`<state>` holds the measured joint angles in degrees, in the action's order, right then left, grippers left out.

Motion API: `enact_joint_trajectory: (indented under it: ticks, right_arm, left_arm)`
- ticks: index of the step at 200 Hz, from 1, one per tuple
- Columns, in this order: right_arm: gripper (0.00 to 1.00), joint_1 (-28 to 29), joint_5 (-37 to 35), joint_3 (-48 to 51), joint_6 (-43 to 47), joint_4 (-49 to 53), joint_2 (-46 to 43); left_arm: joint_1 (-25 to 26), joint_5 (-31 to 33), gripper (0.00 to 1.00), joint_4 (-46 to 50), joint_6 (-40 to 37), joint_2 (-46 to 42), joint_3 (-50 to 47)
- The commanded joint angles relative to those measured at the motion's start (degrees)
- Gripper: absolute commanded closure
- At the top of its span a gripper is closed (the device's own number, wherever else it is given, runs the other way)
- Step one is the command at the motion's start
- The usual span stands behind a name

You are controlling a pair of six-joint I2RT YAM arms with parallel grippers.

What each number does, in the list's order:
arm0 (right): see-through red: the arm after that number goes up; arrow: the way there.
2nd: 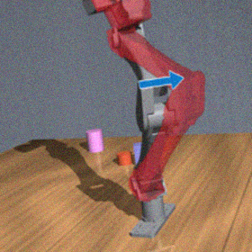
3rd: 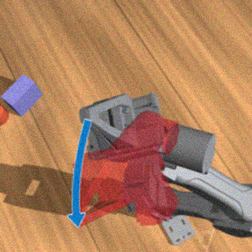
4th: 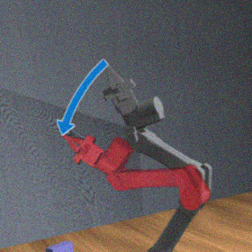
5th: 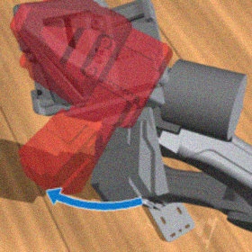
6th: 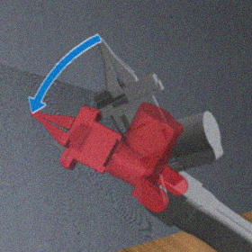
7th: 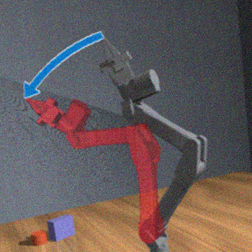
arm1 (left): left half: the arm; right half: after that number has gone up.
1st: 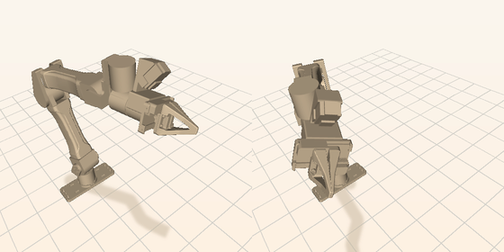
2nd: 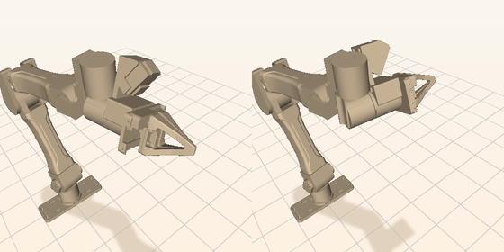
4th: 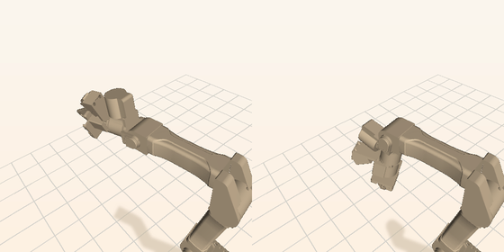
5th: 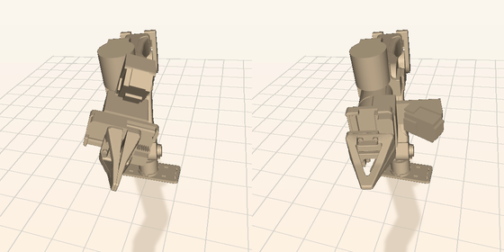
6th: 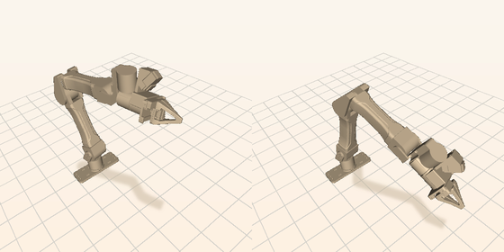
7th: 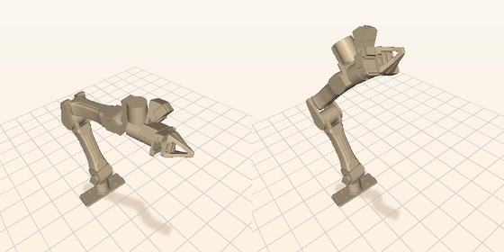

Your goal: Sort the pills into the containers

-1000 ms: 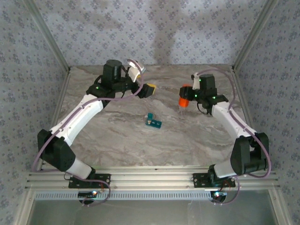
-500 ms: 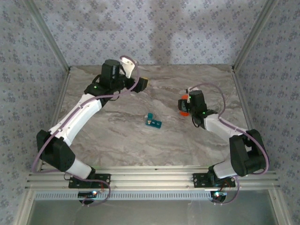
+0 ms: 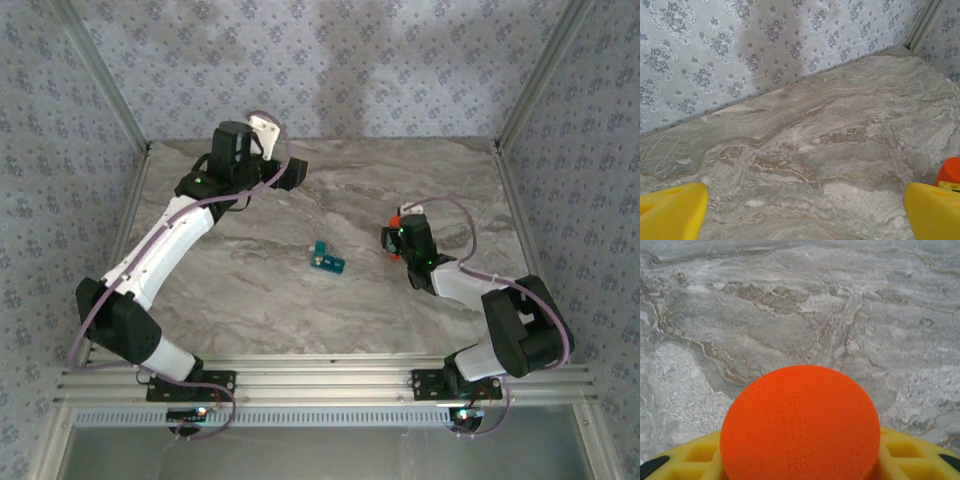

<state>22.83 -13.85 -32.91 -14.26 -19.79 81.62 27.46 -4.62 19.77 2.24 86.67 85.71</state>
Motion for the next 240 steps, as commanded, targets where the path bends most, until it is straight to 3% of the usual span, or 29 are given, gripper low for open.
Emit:
enact_joint_trajectory:
  ticks: [1, 29, 56, 119, 170, 207, 240]
  right_arm:
    - [0.61, 1.1, -3.2, 1.7, -1.7, -4.3, -0.5]
    - [0.49, 2.2, -4.3, 3.2, -2.5, -4.6, -0.6]
    - [0.32, 3.0, -5.2, 3.9, -3.1, -4.1, -1.7]
    - [0.19, 1.2, -1.7, -1.2, -2.4, 7.9, -12.2]
    - [0.17, -2.2, 12.1, -16.6, -3.1, 27.6, -18.0]
    - [0.19, -1.5, 25.3, -28.0, -4.7, 39.8, -11.5]
    - [0.21, 2.5, 33.3, -32.6, -4.9, 44.5, -4.3]
  left_arm:
    - [-0.1, 0.6, 0.01, 0.8, 0.6, 0.5, 1.9]
    - [-0.2, 0.8, 0.01, 0.6, 1.1, 0.8, 2.1]
    - [-0.1, 1.1, 0.01, -0.1, 1.9, 0.7, 1.9]
    - [-0.4, 2.5, 0.01, -4.8, 5.3, 0.0, -1.3]
    - [-1.1, 2.6, 0.01, -9.7, 9.1, 0.3, -5.3]
    - [-2.0, -0.2, 0.01, -11.5, 9.7, 1.1, -7.6]
    - [-2.5, -1.0, 0.01, -7.9, 6.7, 3.1, -6.6]
